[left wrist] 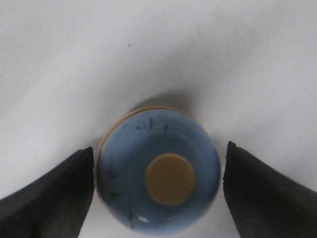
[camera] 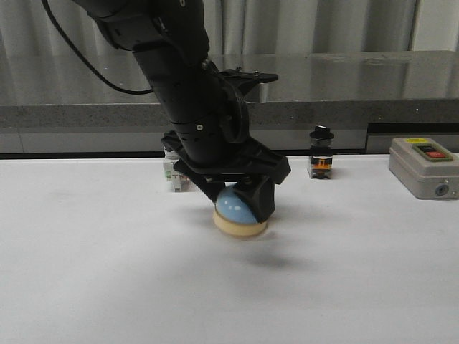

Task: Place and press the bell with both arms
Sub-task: 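Lower the bell onto the table in front of the buttons, then open the left gripper and raise it away from the bell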

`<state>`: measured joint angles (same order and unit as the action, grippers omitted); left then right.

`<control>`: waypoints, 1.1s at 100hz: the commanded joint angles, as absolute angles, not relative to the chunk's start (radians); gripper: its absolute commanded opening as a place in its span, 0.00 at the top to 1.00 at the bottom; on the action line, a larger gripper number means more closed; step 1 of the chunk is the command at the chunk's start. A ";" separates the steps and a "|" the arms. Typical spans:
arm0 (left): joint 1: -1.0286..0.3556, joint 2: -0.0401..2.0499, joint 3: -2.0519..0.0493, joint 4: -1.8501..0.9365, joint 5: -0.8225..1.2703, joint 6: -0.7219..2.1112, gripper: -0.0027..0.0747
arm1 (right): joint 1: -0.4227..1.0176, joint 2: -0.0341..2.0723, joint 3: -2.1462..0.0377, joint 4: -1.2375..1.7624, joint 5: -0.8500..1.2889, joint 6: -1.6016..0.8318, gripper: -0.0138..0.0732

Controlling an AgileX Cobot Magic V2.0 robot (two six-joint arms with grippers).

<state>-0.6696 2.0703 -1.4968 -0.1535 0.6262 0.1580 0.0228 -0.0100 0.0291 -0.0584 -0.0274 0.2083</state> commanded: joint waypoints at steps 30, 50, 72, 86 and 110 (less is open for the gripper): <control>-0.677 2.014 -1.530 -0.163 0.612 0.158 0.27 | 0.019 -0.031 0.009 -0.057 -0.113 0.204 0.92; -0.675 1.992 -1.536 -0.173 0.612 0.158 0.27 | 0.019 -0.031 0.009 -0.057 -0.113 0.204 0.92; -0.668 1.894 -1.536 -0.173 0.622 0.156 0.27 | 0.019 -0.031 0.009 -0.057 -0.113 0.204 0.92; -0.647 1.819 -1.536 -0.173 0.656 0.154 0.27 | 0.019 -0.031 0.009 -0.057 -0.113 0.204 0.92; -0.567 1.697 -1.490 -0.176 0.726 0.154 0.27 | 0.019 -0.031 0.009 -0.057 -0.113 0.204 0.92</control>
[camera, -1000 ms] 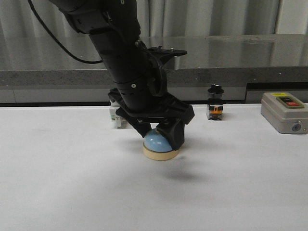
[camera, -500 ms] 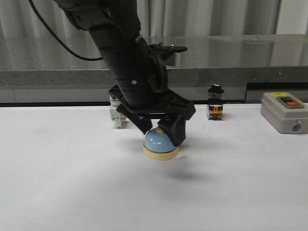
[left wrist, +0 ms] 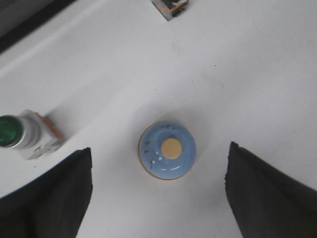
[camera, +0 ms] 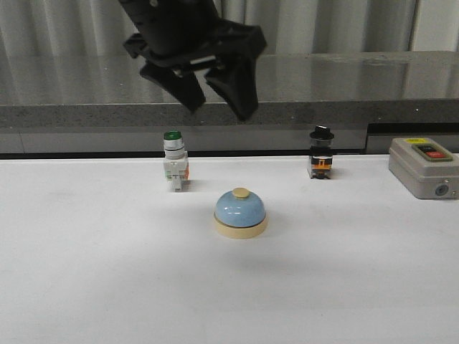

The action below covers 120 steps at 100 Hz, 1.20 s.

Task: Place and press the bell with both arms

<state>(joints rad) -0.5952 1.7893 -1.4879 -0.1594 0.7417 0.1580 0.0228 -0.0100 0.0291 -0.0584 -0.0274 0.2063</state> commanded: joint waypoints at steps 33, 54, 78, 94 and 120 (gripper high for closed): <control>-0.425 1.447 -1.235 -0.180 0.603 0.146 0.27 | 0.019 -0.031 0.009 -0.057 -0.113 0.204 0.92; -0.326 1.239 -1.042 -0.180 0.455 0.126 0.27 | 0.019 -0.031 0.009 -0.057 -0.113 0.204 0.92; -0.267 0.999 -0.864 -0.181 0.375 0.122 0.28 | 0.019 -0.031 0.009 -0.057 -0.113 0.204 0.92; -0.267 0.839 -0.769 -0.181 0.371 0.122 0.33 | 0.019 -0.031 0.009 -0.057 -0.113 0.204 0.92; -0.267 0.587 -0.659 -0.181 0.374 0.122 0.53 | 0.019 -0.031 0.009 -0.057 -0.113 0.204 0.92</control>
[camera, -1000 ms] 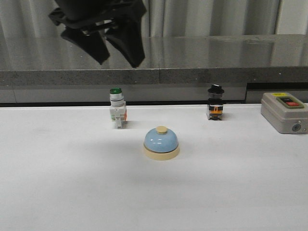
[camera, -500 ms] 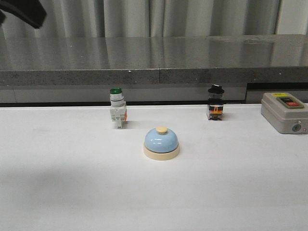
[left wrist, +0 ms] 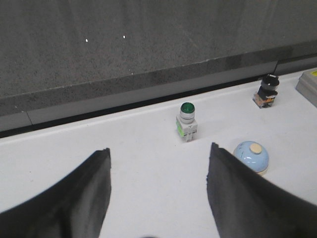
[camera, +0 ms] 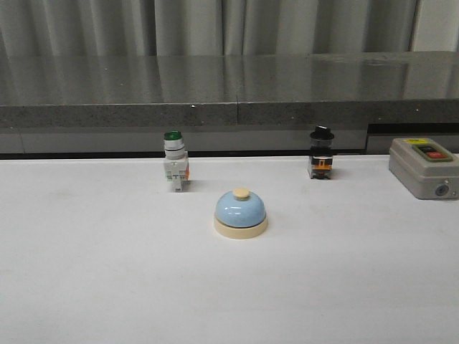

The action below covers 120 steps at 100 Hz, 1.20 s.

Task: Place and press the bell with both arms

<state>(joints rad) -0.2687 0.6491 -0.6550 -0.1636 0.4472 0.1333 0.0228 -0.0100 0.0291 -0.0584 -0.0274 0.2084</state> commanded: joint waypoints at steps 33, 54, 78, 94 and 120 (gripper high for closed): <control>-0.267 0.494 -0.645 -0.181 0.375 0.122 0.95 | 0.019 -0.031 0.009 -0.057 -0.113 0.204 0.92; -0.267 0.494 -0.645 -0.181 0.375 0.122 0.99 | 0.019 -0.031 0.009 -0.057 -0.113 0.204 0.92; -0.267 0.494 -0.645 -0.181 0.375 0.122 0.99 | 0.019 -0.031 0.009 -0.057 -0.113 0.204 0.92; -0.267 0.494 -0.645 -0.178 0.375 0.122 0.99 | 0.019 -0.031 0.009 -0.057 -0.113 0.204 0.92; -0.267 0.494 -0.636 -0.160 0.343 0.122 0.99 | 0.019 -0.031 0.009 -0.057 -0.113 0.204 0.92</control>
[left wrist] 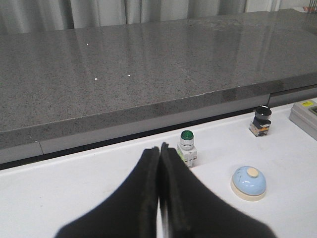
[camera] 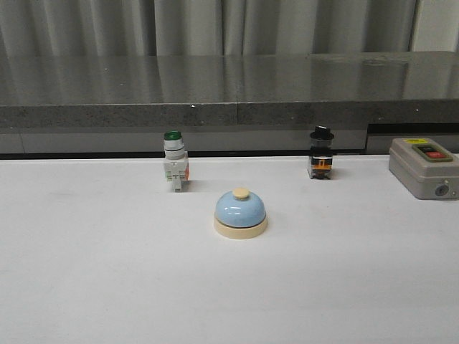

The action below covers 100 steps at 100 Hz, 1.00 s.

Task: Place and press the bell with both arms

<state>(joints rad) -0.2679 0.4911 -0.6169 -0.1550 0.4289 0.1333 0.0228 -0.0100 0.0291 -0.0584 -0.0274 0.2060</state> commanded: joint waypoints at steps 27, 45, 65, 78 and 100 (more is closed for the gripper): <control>-0.267 0.474 -0.544 -0.133 0.188 0.122 0.99 | 0.019 -0.031 0.009 -0.057 -0.113 0.204 0.92; -0.265 0.423 -0.415 -0.070 -0.016 0.122 0.99 | 0.019 -0.031 0.009 -0.057 -0.113 0.204 0.92; -0.204 0.329 -0.264 -0.059 -0.096 0.089 0.99 | 0.019 -0.031 0.009 -0.057 -0.113 0.204 0.92; -0.149 0.260 -0.183 0.000 -0.096 0.006 0.99 | 0.019 -0.031 0.009 -0.057 -0.113 0.204 0.92; -0.118 0.128 -0.069 0.020 -0.096 -0.037 0.99 | 0.019 -0.031 0.009 -0.057 -0.113 0.204 0.92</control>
<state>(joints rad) -0.1221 0.1625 -0.0749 0.0141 -0.0069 -0.0185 0.0228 -0.0100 0.0291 -0.0584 -0.0274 0.2084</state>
